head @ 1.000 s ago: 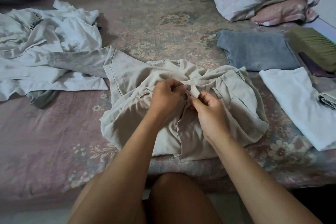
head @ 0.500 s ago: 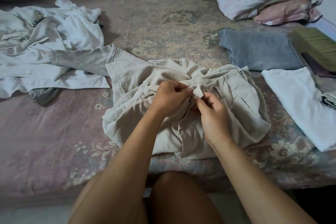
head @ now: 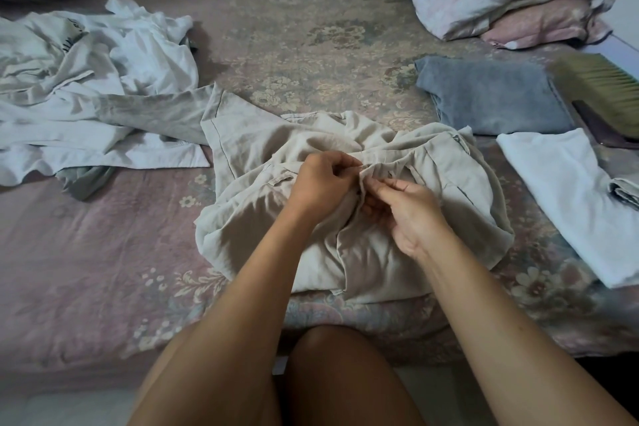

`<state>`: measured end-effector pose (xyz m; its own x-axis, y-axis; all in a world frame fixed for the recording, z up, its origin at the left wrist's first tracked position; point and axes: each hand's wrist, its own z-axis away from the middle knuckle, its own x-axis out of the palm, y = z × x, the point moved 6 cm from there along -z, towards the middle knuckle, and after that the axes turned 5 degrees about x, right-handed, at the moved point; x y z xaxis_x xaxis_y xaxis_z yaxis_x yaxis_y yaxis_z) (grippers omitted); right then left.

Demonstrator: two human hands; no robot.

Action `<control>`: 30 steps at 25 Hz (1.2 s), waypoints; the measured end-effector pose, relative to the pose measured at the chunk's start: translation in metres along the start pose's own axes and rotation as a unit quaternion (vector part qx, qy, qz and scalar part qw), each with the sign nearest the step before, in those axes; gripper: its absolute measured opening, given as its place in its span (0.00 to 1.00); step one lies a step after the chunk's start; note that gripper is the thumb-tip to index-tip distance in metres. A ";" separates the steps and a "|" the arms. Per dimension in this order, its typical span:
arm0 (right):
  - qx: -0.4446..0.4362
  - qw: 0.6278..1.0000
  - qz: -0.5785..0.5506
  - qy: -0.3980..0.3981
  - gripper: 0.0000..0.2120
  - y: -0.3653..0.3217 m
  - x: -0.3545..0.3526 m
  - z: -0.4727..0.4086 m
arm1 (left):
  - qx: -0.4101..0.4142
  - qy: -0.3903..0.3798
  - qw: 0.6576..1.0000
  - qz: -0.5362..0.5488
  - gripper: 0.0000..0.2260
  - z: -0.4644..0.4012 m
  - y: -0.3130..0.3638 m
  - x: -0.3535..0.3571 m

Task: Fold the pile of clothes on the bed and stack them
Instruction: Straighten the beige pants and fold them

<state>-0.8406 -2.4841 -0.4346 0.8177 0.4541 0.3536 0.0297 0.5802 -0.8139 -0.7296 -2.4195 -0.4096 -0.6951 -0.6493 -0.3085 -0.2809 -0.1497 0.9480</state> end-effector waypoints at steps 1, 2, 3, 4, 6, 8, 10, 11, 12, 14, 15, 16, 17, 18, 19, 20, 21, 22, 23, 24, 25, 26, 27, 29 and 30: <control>0.018 1.000 0.016 -0.006 0.06 0.001 0.001 -0.001 | 0.011 -0.001 1.000 -0.013 0.04 0.000 0.000 0.000; 0.034 0.999 0.034 -0.007 0.06 0.001 0.001 -0.001 | 0.019 -0.005 1.000 -0.018 0.04 -0.001 0.000 0.000; 0.036 0.998 0.057 -0.002 0.06 0.001 0.001 -0.003 | 0.024 -0.005 0.999 -0.020 0.05 0.000 0.002 -0.001; 0.029 0.997 0.076 0.006 0.06 0.000 0.000 -0.005 | 0.033 0.003 0.999 -0.024 0.05 0.001 0.005 -0.002; -0.025 0.989 0.138 0.039 0.09 -0.005 -0.003 -0.007 | 0.090 0.081 0.987 -0.106 0.03 0.007 0.017 -0.013; -0.104 0.954 0.269 0.083 0.13 -0.011 -0.006 -0.004 | 0.125 0.156 0.960 -0.198 0.16 0.017 0.026 -0.021; -0.158 0.915 0.355 0.107 0.11 -0.015 -0.003 0.005 | 0.039 0.117 0.974 -0.190 0.24 0.023 0.023 -0.012; -0.178 0.905 0.369 0.115 0.09 -0.016 -0.001 0.010 | -0.002 0.090 0.982 -0.166 0.24 0.025 0.019 -0.007; -0.198 0.900 0.369 0.124 0.08 -0.017 0.000 0.014 | -0.023 0.078 0.987 -0.139 0.22 0.027 0.016 -0.003; -0.228 0.895 0.358 0.136 0.07 -0.016 0.001 0.018 | -0.038 0.084 0.992 -0.087 0.18 0.028 0.012 -0.002; -0.234 0.894 0.358 0.138 0.06 -0.015 0.001 0.019 | -0.049 0.085 0.993 -0.064 0.17 0.028 0.011 -0.002; -0.236 0.891 0.361 0.142 0.05 -0.013 0.001 0.018 | -0.064 0.084 0.994 -0.042 0.16 0.028 0.009 -0.002; -0.238 0.889 0.364 0.142 0.04 -0.011 0.000 0.018 | -0.074 0.081 0.994 -0.019 0.14 0.029 0.008 -0.002; -0.241 0.890 0.362 0.140 0.04 -0.011 0.000 0.020 | -0.080 0.080 0.994 -0.001 0.11 0.029 0.008 -0.002; -0.243 0.892 0.356 0.137 0.04 -0.012 0.000 0.022 | -0.083 0.084 0.993 0.009 0.10 0.030 0.007 -0.002; -0.242 0.894 0.352 0.137 0.04 -0.014 0.000 0.024 | -0.087 0.088 0.992 0.018 0.10 0.029 0.005 -0.002; -0.233 0.897 0.347 0.141 0.05 -0.015 0.000 0.025 | -0.090 0.091 0.991 0.031 0.11 0.028 0.003 -0.001; -0.215 0.903 0.341 0.146 0.05 -0.013 -0.002 0.024 | -0.092 0.093 0.991 0.038 0.12 0.027 -0.001 0.001; -0.191 0.915 0.325 0.144 0.06 -0.010 -0.002 0.022 | -0.090 0.093 0.991 0.031 0.13 0.026 -0.003 0.001; -0.161 0.934 0.287 0.136 0.07 -0.004 -0.002 0.018 | -0.090 0.095 0.991 0.017 0.13 0.025 -0.005 0.002; -0.124 0.959 0.223 0.123 0.07 0.003 -0.002 0.013 | -0.090 0.098 0.991 0.002 0.13 0.025 -0.006 0.001; -0.082 0.979 0.150 0.112 0.06 0.009 -0.002 0.009 | -0.088 0.105 0.991 -0.009 0.11 0.024 -0.008 0.000; -0.046 0.991 0.082 0.100 0.06 0.013 -0.001 0.006 | -0.083 0.111 0.990 -0.018 0.10 0.024 -0.007 -0.003; -0.007 0.997 0.027 0.075 0.07 0.014 -0.001 0.002 | -0.055 0.101 0.991 -0.067 0.08 0.023 -0.004 -0.006; -0.003 0.997 0.037 0.070 0.08 0.011 -0.003 0.002 | -0.030 0.088 0.990 -0.108 0.06 0.022 -0.002 -0.006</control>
<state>-0.8435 -2.4778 -0.4438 0.8898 0.3968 0.2255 -0.0307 0.5451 -0.8378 -0.7392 -2.3991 -0.4115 -0.4955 -0.7161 -0.4916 -0.3680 -0.3396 0.8656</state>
